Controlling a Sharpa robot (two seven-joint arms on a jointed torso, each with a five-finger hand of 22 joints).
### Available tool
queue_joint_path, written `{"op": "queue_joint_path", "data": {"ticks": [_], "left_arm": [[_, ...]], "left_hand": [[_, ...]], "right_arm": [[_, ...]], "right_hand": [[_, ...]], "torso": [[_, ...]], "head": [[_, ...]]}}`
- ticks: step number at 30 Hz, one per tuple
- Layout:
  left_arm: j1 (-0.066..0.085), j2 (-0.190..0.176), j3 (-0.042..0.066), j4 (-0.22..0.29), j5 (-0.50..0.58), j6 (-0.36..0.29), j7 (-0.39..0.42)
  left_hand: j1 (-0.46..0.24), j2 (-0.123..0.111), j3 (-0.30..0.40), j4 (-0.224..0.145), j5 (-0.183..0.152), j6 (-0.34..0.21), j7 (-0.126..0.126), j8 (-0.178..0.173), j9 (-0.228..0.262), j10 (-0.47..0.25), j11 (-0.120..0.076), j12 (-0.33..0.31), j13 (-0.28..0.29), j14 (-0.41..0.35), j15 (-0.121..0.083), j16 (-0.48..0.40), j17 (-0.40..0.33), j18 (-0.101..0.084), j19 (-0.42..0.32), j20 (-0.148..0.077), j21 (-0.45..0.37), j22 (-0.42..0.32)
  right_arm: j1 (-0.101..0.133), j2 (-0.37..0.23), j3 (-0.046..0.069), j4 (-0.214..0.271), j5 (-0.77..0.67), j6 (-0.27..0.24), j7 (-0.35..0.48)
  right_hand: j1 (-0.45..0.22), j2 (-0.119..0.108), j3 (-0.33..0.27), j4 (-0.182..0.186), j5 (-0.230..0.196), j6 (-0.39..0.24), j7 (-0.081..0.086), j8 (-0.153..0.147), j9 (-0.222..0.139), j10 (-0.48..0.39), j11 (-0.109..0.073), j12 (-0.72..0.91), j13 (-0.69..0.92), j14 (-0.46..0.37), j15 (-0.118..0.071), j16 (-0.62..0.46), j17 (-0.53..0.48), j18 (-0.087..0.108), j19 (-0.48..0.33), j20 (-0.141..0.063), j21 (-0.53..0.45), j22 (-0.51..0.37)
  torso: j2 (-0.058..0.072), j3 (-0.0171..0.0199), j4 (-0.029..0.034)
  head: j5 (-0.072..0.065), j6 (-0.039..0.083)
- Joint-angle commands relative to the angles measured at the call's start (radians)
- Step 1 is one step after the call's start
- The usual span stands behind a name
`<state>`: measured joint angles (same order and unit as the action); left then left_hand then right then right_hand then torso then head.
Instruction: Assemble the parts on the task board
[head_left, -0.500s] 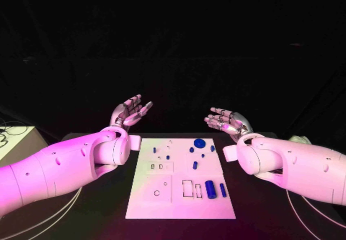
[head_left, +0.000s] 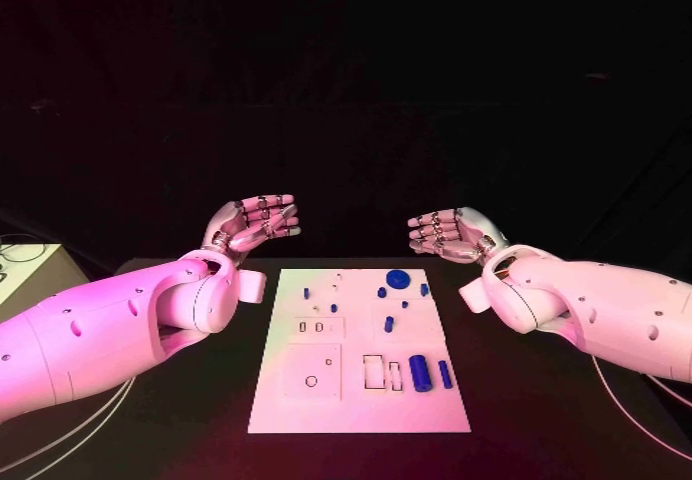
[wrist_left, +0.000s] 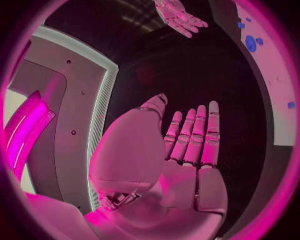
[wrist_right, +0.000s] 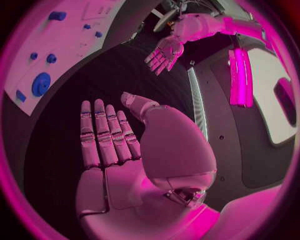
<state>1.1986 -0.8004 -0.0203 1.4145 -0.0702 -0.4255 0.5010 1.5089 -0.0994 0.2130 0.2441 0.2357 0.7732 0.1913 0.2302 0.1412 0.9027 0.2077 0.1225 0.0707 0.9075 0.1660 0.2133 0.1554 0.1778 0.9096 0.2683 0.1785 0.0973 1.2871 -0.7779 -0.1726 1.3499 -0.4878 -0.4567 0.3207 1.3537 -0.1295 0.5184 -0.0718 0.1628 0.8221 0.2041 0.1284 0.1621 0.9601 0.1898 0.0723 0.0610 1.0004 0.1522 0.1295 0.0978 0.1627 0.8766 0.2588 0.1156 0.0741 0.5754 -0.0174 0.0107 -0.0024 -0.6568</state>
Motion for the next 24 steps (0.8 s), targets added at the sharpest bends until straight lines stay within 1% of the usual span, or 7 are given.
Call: {"op": "queue_joint_path", "data": {"ticks": [1,8,11,15,20,22,24], "left_arm": [[0.002,-0.02,0.001,0.038,-0.051,0.062,0.004],[0.003,-0.079,0.002,0.137,-0.081,0.074,-0.018],[0.004,-0.105,0.004,0.18,-0.087,0.078,-0.026],[0.004,-0.133,0.007,0.227,-0.09,0.088,-0.032],[0.004,-0.163,0.009,0.283,-0.092,0.11,-0.038],[0.004,-0.171,0.011,0.3,-0.092,0.116,-0.04],[0.004,-0.175,0.012,0.312,-0.092,0.12,-0.041]], "left_hand": [[0.012,-0.008,0.017,-0.004,-0.001,0.037,0.051,0.01,0.004,0.045,-0.014,0.004,-0.001,0.039,-0.014,0.019,0.02,0.007,0.035,-0.013,0.017,0.003],[0.047,-0.048,0.076,-0.042,-0.005,0.106,0.027,0.024,0.014,0.151,-0.049,0.002,-0.001,0.182,-0.067,0.112,0.108,0.004,0.157,-0.077,0.112,0.044],[0.06,-0.065,0.093,-0.074,-0.009,0.11,0.034,0.016,0.013,0.163,-0.047,-0.017,-0.004,0.174,-0.069,0.14,0.142,-0.005,0.145,-0.092,0.157,0.075],[0.047,-0.065,0.103,-0.096,-0.01,0.114,0.032,0.01,0.012,0.174,-0.049,-0.033,-0.004,0.176,-0.075,0.184,0.181,-0.012,0.124,-0.104,0.225,0.123],[0.014,-0.067,0.12,-0.125,-0.009,0.116,0.03,-0.004,0.01,0.178,-0.051,-0.052,-0.003,0.163,-0.084,0.288,0.256,-0.018,0.067,-0.117,0.371,0.229],[0.008,-0.068,0.123,-0.126,-0.009,0.115,0.032,-0.006,0.01,0.176,-0.05,-0.053,-0.003,0.158,-0.082,0.299,0.263,-0.018,0.056,-0.116,0.385,0.24],[0.001,-0.069,0.128,-0.127,-0.009,0.112,0.034,-0.009,0.009,0.173,-0.049,-0.054,-0.003,0.149,-0.08,0.309,0.27,-0.018,0.041,-0.114,0.399,0.25]], "right_arm": [[0.011,-0.001,0.001,-0.008,-0.333,-0.004,-0.043],[0.032,-0.003,0.003,-0.017,-0.584,0.017,-0.115],[0.038,-0.001,0.004,-0.019,-0.681,0.032,-0.153],[0.043,0.005,0.005,-0.022,-0.775,0.046,-0.197],[0.046,0.022,0.007,-0.03,-0.944,0.071,-0.319],[0.046,0.03,0.008,-0.038,-0.999,0.077,-0.359],[0.046,0.038,0.009,-0.044,-1.03,0.085,-0.383]], "right_hand": [[0.02,-0.014,0.047,-0.025,-0.012,0.149,-0.005,0.045,0.019,0.174,-0.047,0.002,0.002,0.163,-0.063,0.052,0.028,0.019,0.194,-0.072,0.088,0.031],[0.027,-0.021,-0.028,-0.034,-0.024,0.21,-0.033,0.055,0.028,0.284,-0.091,-0.004,0.007,0.355,-0.134,0.147,0.113,0.017,0.343,-0.149,0.253,0.12],[0.025,-0.025,-0.042,-0.033,-0.012,0.233,-0.044,0.054,0.032,0.311,-0.107,-0.007,0.008,0.455,-0.161,0.222,0.175,0.018,0.409,-0.179,0.346,0.175],[0.004,-0.046,-0.014,-0.016,-0.007,0.242,-0.051,0.036,0.034,0.319,-0.113,-0.01,0.008,0.49,-0.175,0.356,0.296,0.014,0.44,-0.192,0.435,0.235],[-0.023,-0.083,0.04,0.014,0.0,0.232,-0.051,0.012,0.044,0.301,-0.113,-0.011,0.009,0.479,-0.173,0.568,0.467,0.015,0.464,-0.19,0.524,0.301],[-0.025,-0.097,0.057,0.021,0.001,0.243,-0.058,0.016,0.055,0.32,-0.118,-0.006,0.018,0.497,-0.174,0.763,0.654,-0.012,0.513,-0.193,0.714,0.527],[-0.037,-0.108,0.062,0.033,-0.004,0.237,-0.058,0.013,0.06,0.313,-0.118,-0.008,0.018,0.5,-0.173,0.852,0.742,-0.028,0.533,-0.19,0.798,0.629]], "torso": [[0.022,-0.0025,0.0059],[0.053,-0.0057,0.0195],[0.069,-0.007,0.0259],[0.086,-0.0088,0.0343],[0.106,-0.012,0.0462],[0.115,-0.0133,0.0516],[0.122,-0.0157,0.0569]], "head": [[-0.005,0.001],[-0.022,0.006],[-0.027,0.01],[-0.036,0.013],[-0.054,0.019],[-0.06,0.02],[-0.065,0.023]]}}
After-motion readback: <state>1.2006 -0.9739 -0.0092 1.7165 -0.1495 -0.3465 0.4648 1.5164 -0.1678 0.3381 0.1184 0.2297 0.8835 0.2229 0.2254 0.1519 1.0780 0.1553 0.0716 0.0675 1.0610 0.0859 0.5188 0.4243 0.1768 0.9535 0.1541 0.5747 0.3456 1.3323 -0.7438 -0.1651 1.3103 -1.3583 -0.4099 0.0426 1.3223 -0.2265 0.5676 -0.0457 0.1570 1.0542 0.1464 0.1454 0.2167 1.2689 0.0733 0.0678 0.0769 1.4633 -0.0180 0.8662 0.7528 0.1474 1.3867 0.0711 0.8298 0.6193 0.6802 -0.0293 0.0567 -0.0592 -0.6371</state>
